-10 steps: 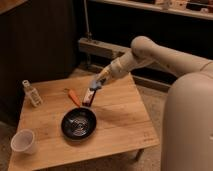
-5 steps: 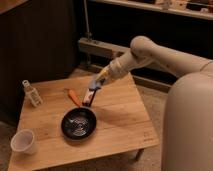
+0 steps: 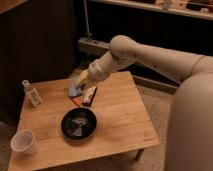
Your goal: Place the white sponge in the ceramic cup
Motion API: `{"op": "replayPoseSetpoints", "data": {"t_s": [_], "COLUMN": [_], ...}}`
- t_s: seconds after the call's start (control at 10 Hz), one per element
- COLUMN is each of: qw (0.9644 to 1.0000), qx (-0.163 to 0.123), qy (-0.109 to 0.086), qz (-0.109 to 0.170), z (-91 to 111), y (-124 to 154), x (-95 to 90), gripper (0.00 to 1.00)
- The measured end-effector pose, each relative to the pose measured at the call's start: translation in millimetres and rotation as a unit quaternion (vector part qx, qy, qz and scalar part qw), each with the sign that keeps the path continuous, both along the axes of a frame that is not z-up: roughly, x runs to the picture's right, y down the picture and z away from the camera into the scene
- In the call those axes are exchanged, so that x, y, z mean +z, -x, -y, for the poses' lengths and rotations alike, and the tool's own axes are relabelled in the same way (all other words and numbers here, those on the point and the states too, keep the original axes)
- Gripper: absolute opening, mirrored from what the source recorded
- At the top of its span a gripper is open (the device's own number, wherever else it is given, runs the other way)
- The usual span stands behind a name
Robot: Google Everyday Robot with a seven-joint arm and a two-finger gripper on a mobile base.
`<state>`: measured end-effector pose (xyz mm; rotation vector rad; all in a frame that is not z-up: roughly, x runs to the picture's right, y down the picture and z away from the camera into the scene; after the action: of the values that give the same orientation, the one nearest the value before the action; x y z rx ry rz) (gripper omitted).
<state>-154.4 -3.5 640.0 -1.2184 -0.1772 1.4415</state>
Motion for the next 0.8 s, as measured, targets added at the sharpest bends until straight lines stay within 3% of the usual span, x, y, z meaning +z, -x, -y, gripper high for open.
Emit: {"op": "replayPoseSetpoints", "data": {"t_s": [0.3,0.5,0.6,0.7,0.8], "qw": [0.9966,0.9898,0.9855,0.9786,0.9696], "qx": [-0.044,-0.079,-0.095,-0.115,-0.134], "qy": [-0.04,-0.064,-0.074,-0.085,-0.096], "qz": [0.057,0.099,0.12,0.148,0.181], "z": [-28.0,-46.6,-54.4,-64.3,-72.2], "y": [65.5,116.9,141.5,172.6,201.4], "x": [-38.8,-63.5,-72.9,-82.5,-88.1], "gripper": [0.0,0.0,0.0,0.0,0.0]}}
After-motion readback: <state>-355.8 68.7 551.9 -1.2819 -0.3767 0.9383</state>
